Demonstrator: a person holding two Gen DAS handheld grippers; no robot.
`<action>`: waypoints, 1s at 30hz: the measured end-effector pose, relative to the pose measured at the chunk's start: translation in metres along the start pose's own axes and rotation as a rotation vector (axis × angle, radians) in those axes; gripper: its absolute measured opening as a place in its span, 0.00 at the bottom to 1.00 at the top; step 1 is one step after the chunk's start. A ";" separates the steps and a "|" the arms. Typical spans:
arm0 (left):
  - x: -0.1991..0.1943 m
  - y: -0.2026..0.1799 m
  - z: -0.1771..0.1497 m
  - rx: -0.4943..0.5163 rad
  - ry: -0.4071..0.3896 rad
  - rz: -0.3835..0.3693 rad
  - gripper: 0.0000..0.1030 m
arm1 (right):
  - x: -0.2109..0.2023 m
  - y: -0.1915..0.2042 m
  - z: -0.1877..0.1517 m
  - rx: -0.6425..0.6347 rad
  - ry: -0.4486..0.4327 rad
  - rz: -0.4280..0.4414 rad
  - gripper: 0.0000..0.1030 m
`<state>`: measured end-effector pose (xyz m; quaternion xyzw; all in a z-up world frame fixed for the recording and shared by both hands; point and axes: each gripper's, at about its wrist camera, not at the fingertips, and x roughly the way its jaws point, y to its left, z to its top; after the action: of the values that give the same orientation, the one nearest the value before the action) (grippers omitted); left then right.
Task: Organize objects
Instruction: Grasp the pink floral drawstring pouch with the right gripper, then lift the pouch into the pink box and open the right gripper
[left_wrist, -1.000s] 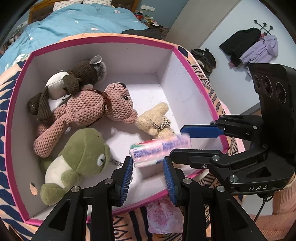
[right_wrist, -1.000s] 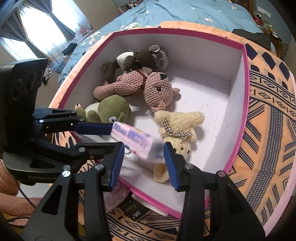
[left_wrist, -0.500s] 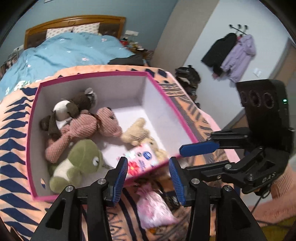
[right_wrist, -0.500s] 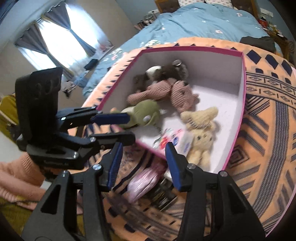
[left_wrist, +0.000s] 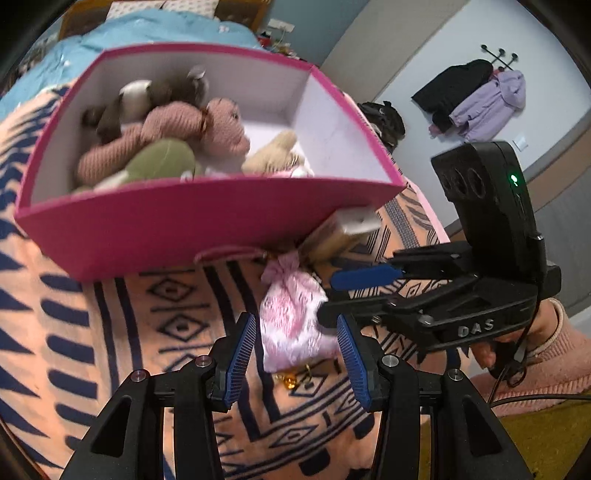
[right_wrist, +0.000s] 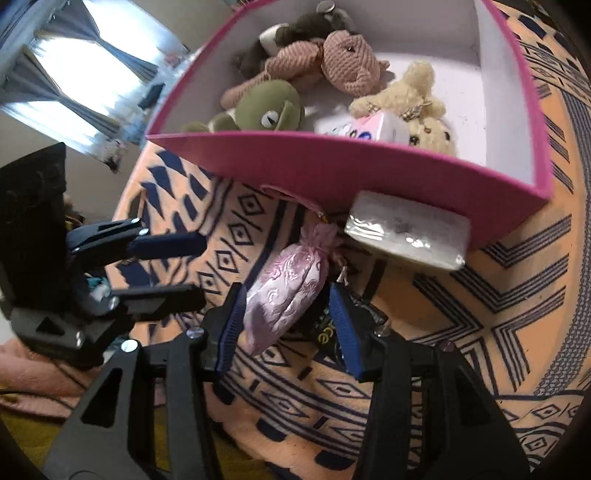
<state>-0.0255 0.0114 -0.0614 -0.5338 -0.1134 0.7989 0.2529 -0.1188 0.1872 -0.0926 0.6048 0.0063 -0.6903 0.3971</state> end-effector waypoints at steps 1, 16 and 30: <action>0.003 0.000 -0.003 -0.005 0.005 -0.004 0.46 | 0.005 -0.001 0.002 0.012 0.008 -0.006 0.49; 0.020 0.006 -0.016 -0.048 0.055 -0.034 0.46 | 0.024 -0.007 0.003 0.001 0.021 0.011 0.25; -0.009 -0.015 -0.006 -0.019 -0.004 -0.224 0.48 | -0.039 0.014 -0.003 -0.069 -0.124 0.149 0.21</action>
<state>-0.0128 0.0188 -0.0497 -0.5187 -0.1803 0.7655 0.3353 -0.1108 0.2003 -0.0536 0.5458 -0.0397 -0.6943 0.4674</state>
